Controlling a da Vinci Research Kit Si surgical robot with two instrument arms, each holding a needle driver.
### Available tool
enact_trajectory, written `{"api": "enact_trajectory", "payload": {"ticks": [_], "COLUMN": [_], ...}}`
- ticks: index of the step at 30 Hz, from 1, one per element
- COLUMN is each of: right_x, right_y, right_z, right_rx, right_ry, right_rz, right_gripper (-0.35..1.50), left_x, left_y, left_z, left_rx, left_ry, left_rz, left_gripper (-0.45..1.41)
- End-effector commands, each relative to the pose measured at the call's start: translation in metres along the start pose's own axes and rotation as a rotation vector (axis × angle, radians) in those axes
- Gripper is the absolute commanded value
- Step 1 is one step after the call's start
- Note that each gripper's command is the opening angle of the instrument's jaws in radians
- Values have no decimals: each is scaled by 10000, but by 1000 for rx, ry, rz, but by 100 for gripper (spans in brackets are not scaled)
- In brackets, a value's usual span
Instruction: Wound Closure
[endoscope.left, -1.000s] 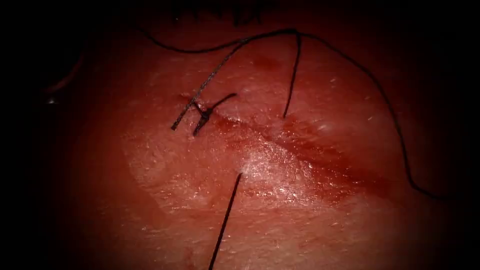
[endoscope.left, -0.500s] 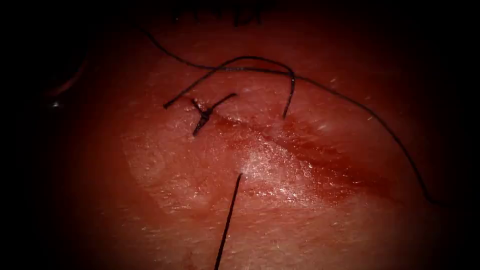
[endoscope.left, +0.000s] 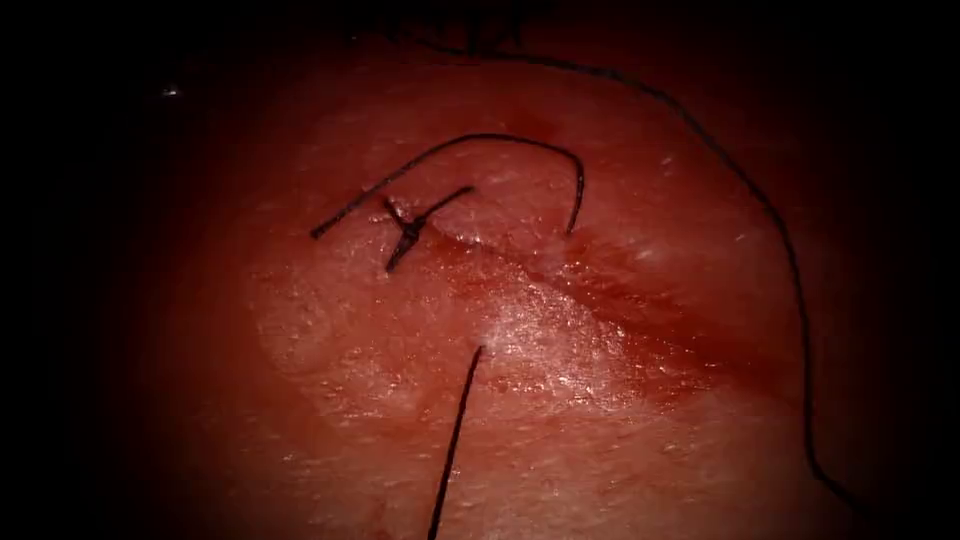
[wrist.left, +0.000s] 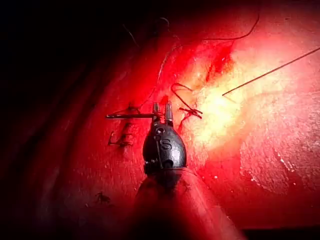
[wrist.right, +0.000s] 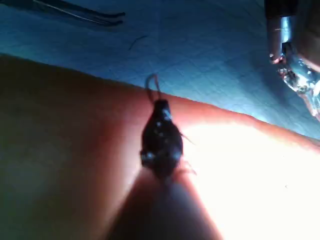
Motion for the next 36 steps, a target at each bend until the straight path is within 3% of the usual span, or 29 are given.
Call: {"api": "enact_trajectory", "payload": {"ticks": [1,2,3,5,6,9,12,16,17,23,29,36], "right_x": [-8,-9,-10,-14,-16,-30,-49,-80,-98,-139,-169,-210], "right_y": [-4,-4,-3,2,5,22,47,80,97,134,155,158], "right_z": [5,4,3,1,0,-3,-5,-7,-7,-1,8,15], "right_rx": [2,3,5,-6,-10,-35,-86,-122,-141,-178,-200,-188], "right_ry": [0,0,-3,7,11,19,-19,-54,-72,-117,-160,-207], "right_rz": [0,0,1,-3,-2,6,25,4,-3,-24,-30,-56], "right_gripper": [-35,-35,-23,37,56,91,108,111,111,109,108,104], "left_x": [2,8,16,26,31,35,34,31,30,25,23,23], "left_y": [-5,-8,-11,-12,-11,-9,-8,-6,-5,3,6,8], "left_z": [11,14,18,22,23,25,24,22,21,19,17,17], "left_rx": [12,23,35,33,34,34,34,33,33,35,35,29], "left_ry": [16,30,46,57,57,57,57,57,58,59,59,62], "left_rz": [2,4,4,11,12,14,16,19,21,27,29,30], "left_gripper": [-45,-45,-45,-45,-45,-45,-45,-45,-45,-45,-45,-45]}}
